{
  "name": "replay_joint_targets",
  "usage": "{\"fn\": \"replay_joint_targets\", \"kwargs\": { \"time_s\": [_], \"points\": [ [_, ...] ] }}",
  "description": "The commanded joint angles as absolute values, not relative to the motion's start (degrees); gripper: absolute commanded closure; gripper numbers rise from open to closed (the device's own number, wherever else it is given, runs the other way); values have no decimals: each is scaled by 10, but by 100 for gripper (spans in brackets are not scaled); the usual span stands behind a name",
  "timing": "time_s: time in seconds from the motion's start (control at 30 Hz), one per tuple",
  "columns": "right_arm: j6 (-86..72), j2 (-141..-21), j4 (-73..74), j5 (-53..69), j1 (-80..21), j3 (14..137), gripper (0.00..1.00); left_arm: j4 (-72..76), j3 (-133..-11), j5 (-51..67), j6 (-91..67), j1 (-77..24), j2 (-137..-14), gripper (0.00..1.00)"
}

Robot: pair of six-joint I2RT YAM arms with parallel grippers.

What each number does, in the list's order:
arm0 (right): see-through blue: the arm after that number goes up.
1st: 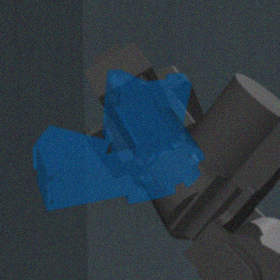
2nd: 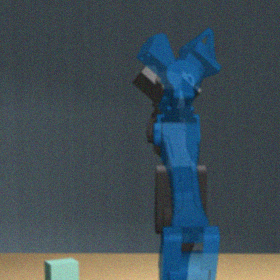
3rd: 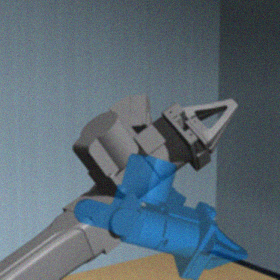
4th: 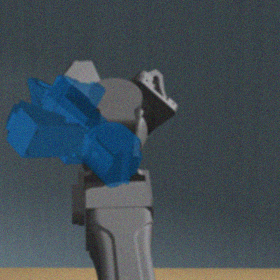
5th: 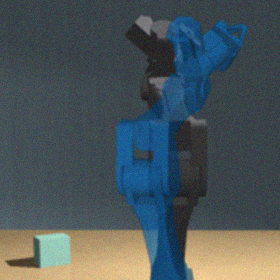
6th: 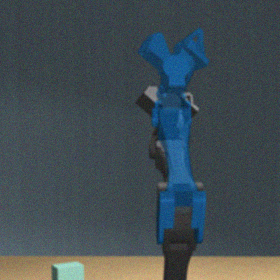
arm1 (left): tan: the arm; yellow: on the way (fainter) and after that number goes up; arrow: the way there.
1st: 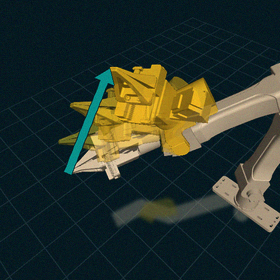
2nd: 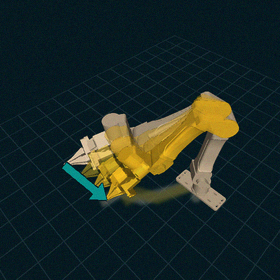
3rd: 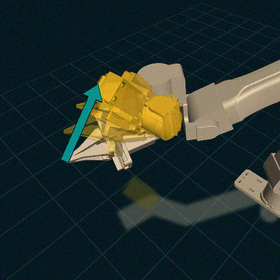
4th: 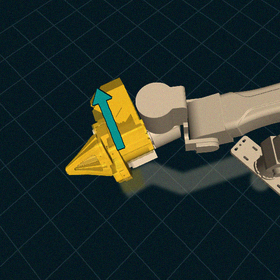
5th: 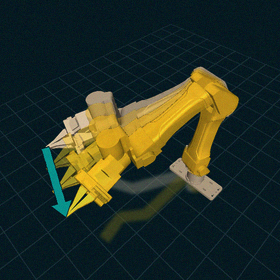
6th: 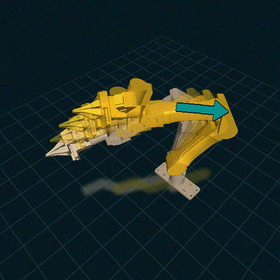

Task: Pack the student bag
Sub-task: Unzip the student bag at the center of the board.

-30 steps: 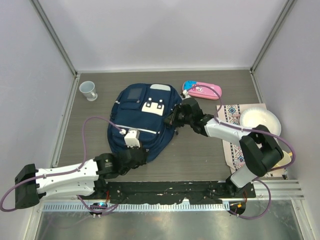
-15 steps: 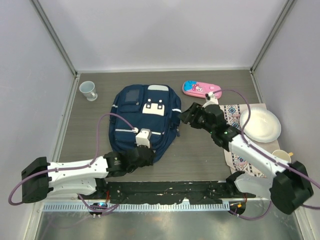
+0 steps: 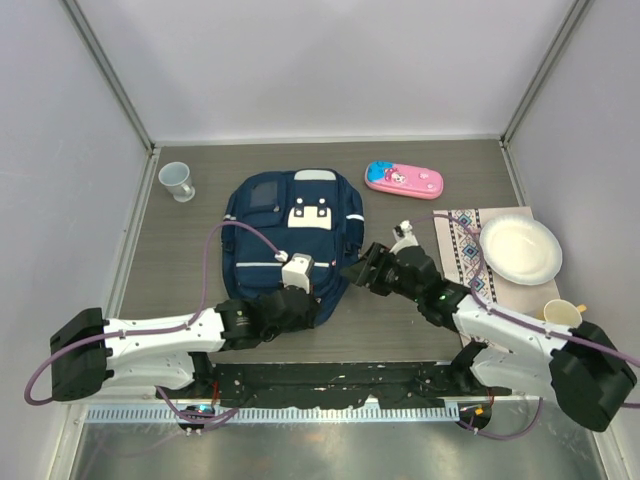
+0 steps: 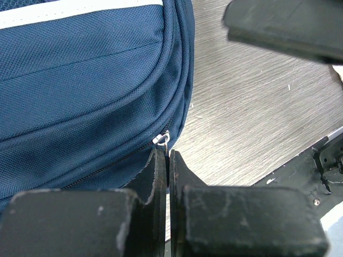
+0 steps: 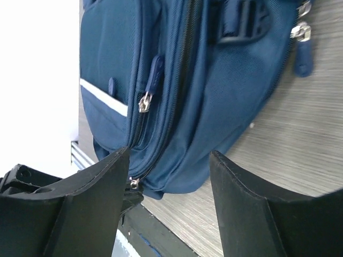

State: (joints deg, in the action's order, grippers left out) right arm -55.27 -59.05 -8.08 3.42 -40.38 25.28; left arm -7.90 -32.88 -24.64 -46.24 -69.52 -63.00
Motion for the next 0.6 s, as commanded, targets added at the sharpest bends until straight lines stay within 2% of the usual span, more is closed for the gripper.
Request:
{"fn": "replay_joint_targets", "kwargs": {
  "time_s": [0.0, 0.23, 0.3, 0.4, 0.53, 0.57],
  "points": [
    [-590, -634, -187, 3, -448, 267, 33, -27, -345, -233, -471, -701, -624, 100],
    [-575, -722, -213, 3, -460, 312, 33, -11, -334, -225, -471, -701, -622, 100],
    [-564, -738, -208, -21, -460, 328, 37, -8, -337, -217, -467, -702, -625, 100],
    [-555, -753, -200, -33, -460, 346, 52, -10, -341, -210, -461, -701, -629, 100],
    [-540, -765, -193, -38, -455, 364, 89, -9, -331, -210, -466, -701, -626, 100],
    [-536, -766, -187, -40, -454, 372, 94, -8, -329, -209, -465, -701, -623, 100]
  ]
}}
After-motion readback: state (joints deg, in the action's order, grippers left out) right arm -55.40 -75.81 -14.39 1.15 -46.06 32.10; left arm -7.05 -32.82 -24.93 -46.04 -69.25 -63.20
